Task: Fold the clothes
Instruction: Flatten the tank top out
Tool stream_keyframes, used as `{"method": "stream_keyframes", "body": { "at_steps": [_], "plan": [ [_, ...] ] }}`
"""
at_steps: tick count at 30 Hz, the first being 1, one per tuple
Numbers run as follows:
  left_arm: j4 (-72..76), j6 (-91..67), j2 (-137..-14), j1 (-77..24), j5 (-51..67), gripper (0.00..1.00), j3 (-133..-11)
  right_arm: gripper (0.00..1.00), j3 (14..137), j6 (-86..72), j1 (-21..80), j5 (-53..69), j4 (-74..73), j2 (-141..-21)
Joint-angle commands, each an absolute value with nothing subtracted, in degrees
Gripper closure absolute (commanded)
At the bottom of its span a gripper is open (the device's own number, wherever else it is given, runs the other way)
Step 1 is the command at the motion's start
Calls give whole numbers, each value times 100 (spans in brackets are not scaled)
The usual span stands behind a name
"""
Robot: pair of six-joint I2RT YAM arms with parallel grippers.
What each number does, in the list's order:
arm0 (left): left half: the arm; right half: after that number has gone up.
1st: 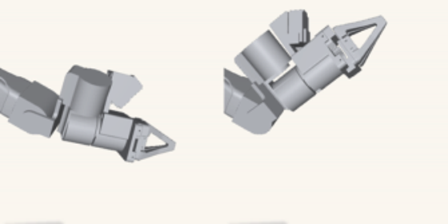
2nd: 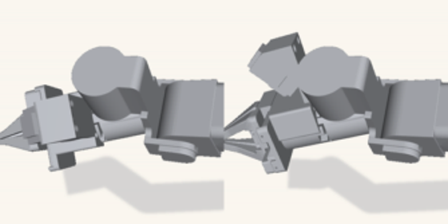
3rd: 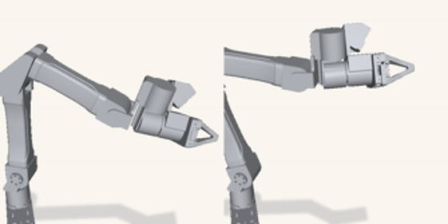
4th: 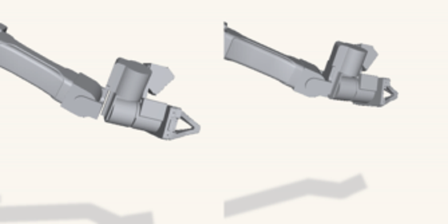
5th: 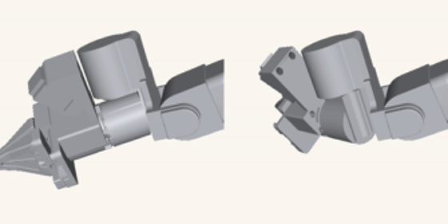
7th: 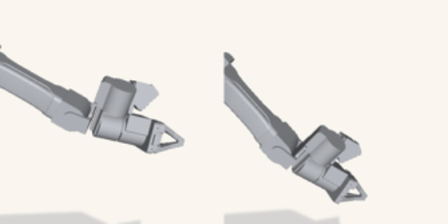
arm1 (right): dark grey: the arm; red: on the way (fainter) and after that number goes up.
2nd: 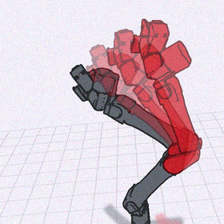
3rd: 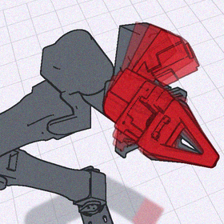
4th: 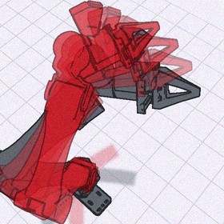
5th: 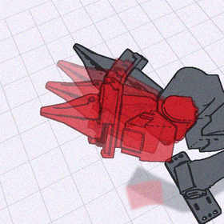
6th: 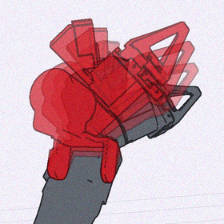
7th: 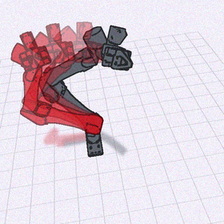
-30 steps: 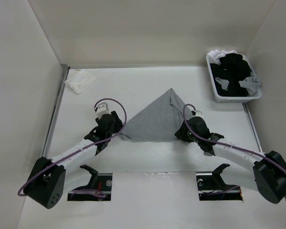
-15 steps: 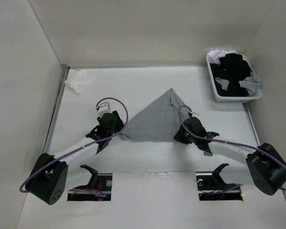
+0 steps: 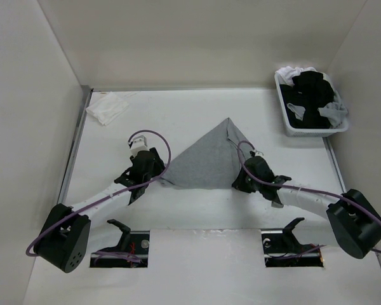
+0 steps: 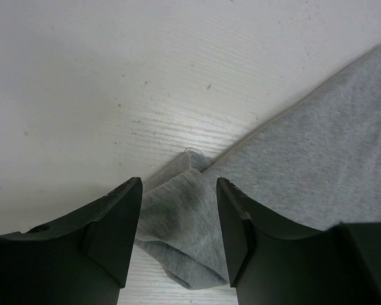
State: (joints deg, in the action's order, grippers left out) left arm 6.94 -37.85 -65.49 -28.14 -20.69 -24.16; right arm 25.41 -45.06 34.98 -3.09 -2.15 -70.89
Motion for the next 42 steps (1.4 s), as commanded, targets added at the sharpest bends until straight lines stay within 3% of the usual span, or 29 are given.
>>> {"method": "stream_keyframes", "body": {
  "at_steps": [1,4,9,17,20,24,27,32,37,42],
  "plan": [
    [897,-3762,-6530,-2808,-2013,52,-2566,85,2768,-4561,3555,-246,17,-7102],
    [888,-3762,-6530,-2799,-2004,52,-2566,96,2900,-4553,3555,-307,35,-6874],
    [861,-3832,-6303,-2677,-2030,52,-2584,98,3943,-4255,3459,-343,62,-6381],
    [431,-4131,-5363,-2281,-1916,53,-3137,99,8880,-3192,3457,-211,-1167,-7961],
    [203,-4245,-4783,-2132,-1986,53,-3199,99,9868,-2857,3923,-526,-1598,-7937],
    [-96,-4350,-4176,-2052,-2074,54,-3077,99,8864,-2742,4713,-1307,-1644,-6754],
    [-324,-4333,-3851,-2043,-2153,54,-2875,99,7055,-3101,5425,-2019,-1574,-5488],
    [-571,-4245,-3700,-2096,-2224,55,-2339,99,3819,-5243,6612,-2707,-2239,-3764],
    [-317,-4298,-4314,-2543,-2241,57,-2215,100,3085,-6020,6649,-2804,-2935,-3156],
    [412,-4184,-5586,-3272,-2434,59,-2767,99,2875,-6178,6543,-2453,-3190,-3646]
  ]
}}
